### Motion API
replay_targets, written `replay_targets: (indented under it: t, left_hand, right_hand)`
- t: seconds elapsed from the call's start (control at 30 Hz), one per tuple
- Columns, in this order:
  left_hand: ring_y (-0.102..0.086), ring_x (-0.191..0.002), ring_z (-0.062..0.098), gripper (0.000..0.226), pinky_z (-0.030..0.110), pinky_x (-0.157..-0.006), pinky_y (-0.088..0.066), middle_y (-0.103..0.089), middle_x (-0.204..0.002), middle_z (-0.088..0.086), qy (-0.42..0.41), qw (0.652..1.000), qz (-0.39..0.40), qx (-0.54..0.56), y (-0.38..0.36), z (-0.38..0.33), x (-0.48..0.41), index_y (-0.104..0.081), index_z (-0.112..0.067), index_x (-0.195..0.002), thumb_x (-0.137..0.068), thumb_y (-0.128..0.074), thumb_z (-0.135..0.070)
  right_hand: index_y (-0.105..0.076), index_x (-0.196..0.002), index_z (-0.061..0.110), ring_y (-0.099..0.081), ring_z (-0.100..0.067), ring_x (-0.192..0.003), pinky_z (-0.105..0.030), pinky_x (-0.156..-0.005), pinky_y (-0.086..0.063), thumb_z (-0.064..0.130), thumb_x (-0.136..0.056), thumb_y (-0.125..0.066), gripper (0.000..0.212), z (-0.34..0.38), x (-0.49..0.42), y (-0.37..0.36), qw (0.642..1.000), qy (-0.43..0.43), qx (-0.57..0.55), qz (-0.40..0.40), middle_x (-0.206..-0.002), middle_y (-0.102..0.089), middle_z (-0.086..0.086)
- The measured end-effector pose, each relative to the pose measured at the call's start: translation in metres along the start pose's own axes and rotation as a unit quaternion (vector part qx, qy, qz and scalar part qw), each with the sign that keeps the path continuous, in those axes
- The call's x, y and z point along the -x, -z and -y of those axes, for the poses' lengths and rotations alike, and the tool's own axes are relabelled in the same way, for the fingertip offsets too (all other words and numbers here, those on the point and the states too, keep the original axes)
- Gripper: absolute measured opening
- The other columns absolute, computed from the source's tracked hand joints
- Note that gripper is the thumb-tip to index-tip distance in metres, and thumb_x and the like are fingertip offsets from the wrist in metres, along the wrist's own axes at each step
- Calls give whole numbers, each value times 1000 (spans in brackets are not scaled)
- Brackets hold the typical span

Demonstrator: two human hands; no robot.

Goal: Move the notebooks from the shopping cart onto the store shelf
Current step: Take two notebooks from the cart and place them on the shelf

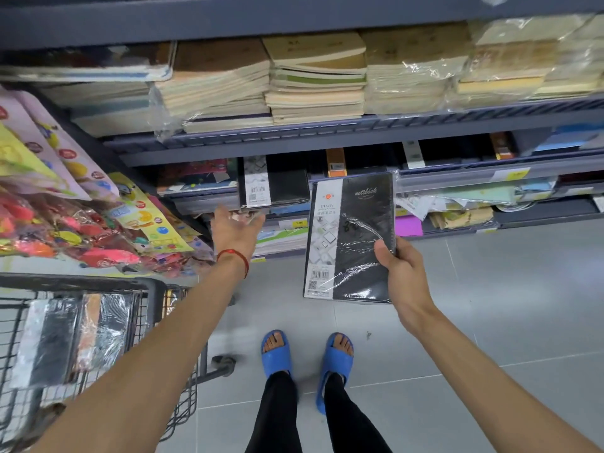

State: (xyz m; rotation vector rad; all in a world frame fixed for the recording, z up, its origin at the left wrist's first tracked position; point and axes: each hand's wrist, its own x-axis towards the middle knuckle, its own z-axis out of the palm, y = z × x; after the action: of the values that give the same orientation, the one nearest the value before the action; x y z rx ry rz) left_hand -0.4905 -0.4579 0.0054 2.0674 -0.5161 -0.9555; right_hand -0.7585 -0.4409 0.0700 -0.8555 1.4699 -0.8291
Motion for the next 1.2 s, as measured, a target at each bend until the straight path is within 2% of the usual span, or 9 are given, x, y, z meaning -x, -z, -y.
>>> replay_targets:
  t: [0.1,0.23,0.37,0.57,0.67,0.8,0.9,1.03,1.2]
  left_hand:
    - [-65,-107,25,27,40,-97,-52,-64,-124,5,89,979,155,104,14,-8,49,-61,-23,-111,-87,-73,-26]
    - [-70,-97,22,42,40,-91,-55,-72,-112,7,78,932,328,131,24,-18,97,-56,-18,-125,-87,-69,-5]
    - [-65,-107,27,73,43,-94,-53,-64,-124,15,30,951,268,151,26,-10,100,-47,-12,-141,-77,-72,11]
    - [-61,-118,16,57,35,-100,-50,-67,-124,1,-61,967,202,140,23,-7,94,-56,-20,-131,-86,-58,15]
    - [-58,-125,24,68,44,-106,-46,-62,-134,10,-91,969,199,112,21,-4,82,-46,-7,-141,-78,-72,2]
    - [-61,-119,15,93,25,-90,-52,-62,-133,9,-136,958,241,72,24,-1,58,-37,-7,-144,-66,-80,17]
    - [-58,-125,16,109,38,-99,-52,-60,-136,2,-164,955,243,32,26,8,32,-29,-17,-150,-60,-85,7]
    - [-55,-127,6,113,45,-104,-49,-57,-140,-6,-169,967,190,-11,22,17,8,-23,-24,-155,-64,-89,-15]
    - [-50,-109,-18,99,-1,-92,-36,-58,-119,-20,-213,973,53,-68,14,29,2,-36,-35,-148,-67,-90,-20]
  right_hand:
    - [-69,-108,12,-64,-37,-113,-51,-105,-47,18,-101,-57,15,2,3,-2,999,-9,3,35,-113,-72,-15]
    - [-66,-117,14,-65,-32,-116,-54,-106,-47,20,-102,-56,19,10,4,-6,993,-17,24,115,-117,-73,-9]
    - [-47,-140,20,-64,-13,-118,-41,-108,-49,11,-93,-69,53,19,-1,-7,964,-11,103,245,-128,-68,3]
    - [-29,-147,27,-53,-9,-130,-38,-110,-46,1,-56,-93,114,11,-14,-16,920,67,199,330,-140,-54,4]
    - [-37,-143,33,-56,-8,-126,-41,-107,-49,6,-54,-95,109,7,-27,-32,928,100,205,294,-134,-58,8]
    - [-41,-135,37,-58,6,-113,-28,-101,-52,5,-64,-93,94,2,-48,-53,932,136,209,265,-122,-62,19]
    - [-37,-142,37,-55,11,-118,-15,-98,-48,14,-74,-88,88,-8,-68,-68,924,147,227,270,-127,-59,25]
    - [-12,-159,33,-32,-8,-147,-40,-121,-31,39,-86,-75,96,-27,-90,-87,914,174,270,249,-160,-35,12]
    - [-13,-160,30,-29,-4,-148,-38,-122,-29,37,-89,-73,93,-43,-96,-97,920,222,256,198,-160,-33,14]
